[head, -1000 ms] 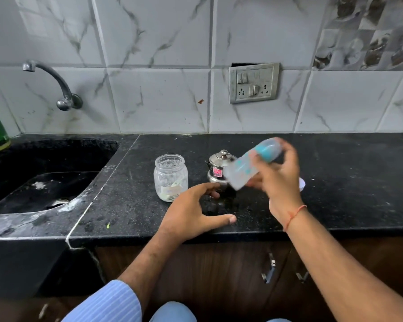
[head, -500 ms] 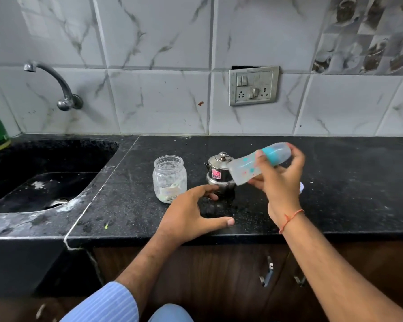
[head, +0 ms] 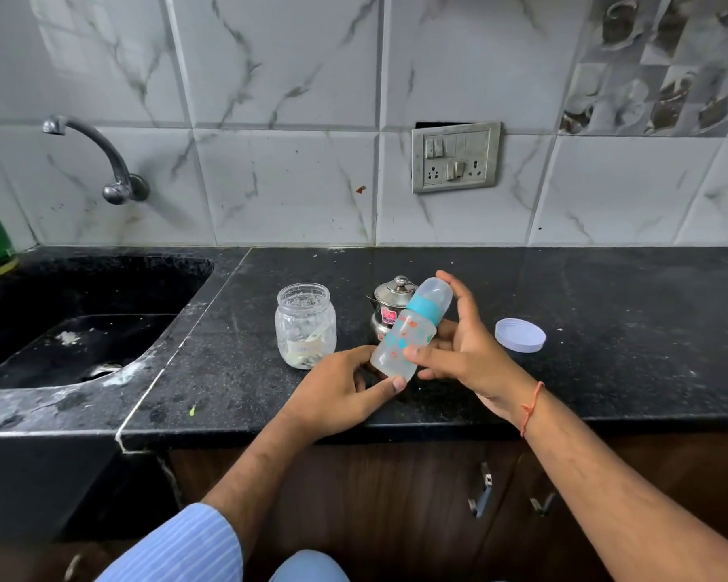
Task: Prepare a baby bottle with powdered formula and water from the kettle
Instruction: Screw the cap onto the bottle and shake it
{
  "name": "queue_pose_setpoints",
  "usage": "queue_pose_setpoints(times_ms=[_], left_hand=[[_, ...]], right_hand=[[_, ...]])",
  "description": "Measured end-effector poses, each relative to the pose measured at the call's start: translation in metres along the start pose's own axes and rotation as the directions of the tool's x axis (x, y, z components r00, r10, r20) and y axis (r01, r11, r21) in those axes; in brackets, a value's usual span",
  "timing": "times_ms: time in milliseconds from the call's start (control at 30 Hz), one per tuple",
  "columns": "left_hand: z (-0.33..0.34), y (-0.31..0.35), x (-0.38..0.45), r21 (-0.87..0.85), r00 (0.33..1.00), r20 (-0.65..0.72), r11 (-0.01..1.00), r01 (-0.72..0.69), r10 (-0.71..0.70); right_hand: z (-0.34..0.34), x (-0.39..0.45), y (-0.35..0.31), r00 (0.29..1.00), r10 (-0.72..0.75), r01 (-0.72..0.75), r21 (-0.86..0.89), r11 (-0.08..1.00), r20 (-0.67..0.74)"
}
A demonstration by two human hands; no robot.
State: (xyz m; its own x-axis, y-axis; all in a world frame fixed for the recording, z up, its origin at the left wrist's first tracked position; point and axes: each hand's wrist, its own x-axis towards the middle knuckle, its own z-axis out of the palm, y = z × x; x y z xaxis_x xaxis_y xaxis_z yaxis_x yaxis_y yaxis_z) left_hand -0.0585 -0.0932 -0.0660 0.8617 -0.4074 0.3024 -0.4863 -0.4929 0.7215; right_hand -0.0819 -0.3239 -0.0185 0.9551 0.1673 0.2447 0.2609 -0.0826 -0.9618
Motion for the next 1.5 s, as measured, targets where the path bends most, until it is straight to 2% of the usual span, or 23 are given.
queue_pose_setpoints(times_ms=[167, 233, 267, 333, 367, 433, 467, 500, 567, 600, 700, 733, 800, 833, 933, 1067, 1167, 1200, 1300, 1333, 1400, 1433, 1500], left_hand=[[0.002, -0.002, 0.001, -0.040, 1.000, 0.018, 0.999, -0.001, 0.001], [0.004, -0.002, 0.000, -0.079, 1.000, 0.000, 0.997, -0.021, 0.021], [0.005, -0.001, 0.000, -0.099, 0.999, -0.015, 0.995, -0.035, 0.034], [0.006, 0.000, -0.001, -0.106, 0.998, -0.046, 0.993, -0.044, 0.039], [0.006, 0.001, -0.002, -0.103, 0.997, -0.065, 0.994, -0.039, 0.032], [0.005, 0.004, -0.005, -0.091, 0.996, -0.092, 0.995, -0.031, 0.023], [0.004, 0.004, -0.005, -0.076, 0.995, -0.099, 0.997, -0.034, 0.026], [0.003, 0.003, -0.005, -0.065, 0.995, -0.099, 0.997, -0.039, 0.033], [0.004, 0.003, -0.004, -0.061, 0.996, -0.081, 0.997, -0.049, 0.044], [0.004, 0.004, -0.004, -0.052, 0.995, -0.080, 0.997, -0.056, 0.051], [0.001, 0.007, -0.005, 0.014, 0.995, -0.075, 0.998, -0.063, 0.064], [0.000, 0.006, -0.004, 0.030, 0.996, -0.070, 0.998, -0.061, 0.063], [0.000, 0.007, -0.001, 0.038, 0.997, -0.055, 0.998, -0.057, 0.059], [0.000, 0.008, -0.001, 0.043, 0.997, -0.050, 0.997, -0.058, 0.060], [0.001, 0.009, -0.004, 0.080, 0.997, -0.054, 0.995, -0.055, 0.059], [0.000, 0.009, -0.003, 0.069, 0.998, -0.052, 0.997, -0.033, 0.037], [0.001, 0.010, -0.004, 0.074, 0.997, -0.067, 0.997, -0.020, 0.025], [0.000, 0.010, -0.005, 0.078, 0.997, -0.069, 0.997, -0.023, 0.028], [0.001, 0.009, -0.004, 0.059, 0.997, -0.069, 0.998, -0.027, 0.031], [0.001, 0.010, -0.004, 0.058, 0.997, -0.071, 0.998, -0.029, 0.033], [0.002, 0.010, -0.006, 0.062, 0.996, -0.086, 0.998, -0.032, 0.037], [0.001, 0.011, -0.006, 0.059, 0.995, -0.090, 0.998, -0.035, 0.041], [0.001, 0.011, -0.005, 0.054, 0.995, -0.094, 0.998, -0.035, 0.040]], right_hand=[[0.002, -0.002, 0.011, 1.000, -0.015, 0.014, 0.106, 0.994, 0.002], [-0.002, 0.003, 0.002, 0.988, -0.093, 0.108, 0.131, 0.985, -0.120], [-0.007, 0.006, -0.002, 0.964, -0.111, 0.161, 0.198, 0.967, -0.240], [-0.018, 0.011, -0.005, 0.909, -0.078, 0.225, 0.323, 0.919, -0.409], [-0.014, 0.010, -0.009, 0.917, -0.082, 0.204, 0.283, 0.937, -0.391], [-0.007, 0.008, -0.006, 0.976, -0.108, 0.120, 0.053, 0.991, -0.191], [-0.003, 0.007, -0.007, 0.975, -0.123, 0.128, 0.018, 0.992, -0.184], [-0.003, 0.010, -0.009, 0.951, -0.131, 0.155, 0.065, 0.986, -0.279], [-0.008, 0.013, -0.012, 0.843, -0.105, 0.261, 0.231, 0.937, -0.528], [-0.008, 0.014, -0.016, 0.822, -0.116, 0.269, 0.202, 0.942, -0.557], [0.002, 0.009, -0.010, 0.959, -0.112, 0.107, -0.033, 0.994, -0.261], [0.004, 0.008, -0.010, 0.954, -0.098, 0.106, 0.012, 0.994, -0.282], [0.000, 0.009, -0.014, 0.871, -0.070, 0.195, 0.212, 0.958, -0.486], [-0.001, 0.009, -0.013, 0.847, -0.061, 0.222, 0.247, 0.943, -0.528], [0.010, 0.007, -0.008, 0.937, -0.108, 0.139, 0.073, 0.988, -0.332], [0.003, 0.010, -0.011, 0.883, -0.068, 0.208, 0.256, 0.944, -0.465], [0.012, 0.008, -0.011, 0.951, -0.119, 0.135, 0.037, 0.990, -0.286], [0.013, 0.007, -0.010, 0.950, -0.111, 0.130, 0.044, 0.991, -0.292], [0.000, 0.011, -0.009, 0.868, -0.080, 0.220, 0.236, 0.946, -0.490], [0.001, 0.010, -0.012, 0.885, -0.088, 0.201, 0.204, 0.958, -0.457], [0.008, 0.006, -0.010, 0.957, -0.106, 0.117, 0.022, 0.993, -0.268], [0.010, 0.005, -0.007, 0.959, -0.103, 0.108, 0.007, 0.994, -0.265], [0.005, 0.009, -0.006, 0.895, -0.073, 0.149, 0.140, 0.979, -0.441]])
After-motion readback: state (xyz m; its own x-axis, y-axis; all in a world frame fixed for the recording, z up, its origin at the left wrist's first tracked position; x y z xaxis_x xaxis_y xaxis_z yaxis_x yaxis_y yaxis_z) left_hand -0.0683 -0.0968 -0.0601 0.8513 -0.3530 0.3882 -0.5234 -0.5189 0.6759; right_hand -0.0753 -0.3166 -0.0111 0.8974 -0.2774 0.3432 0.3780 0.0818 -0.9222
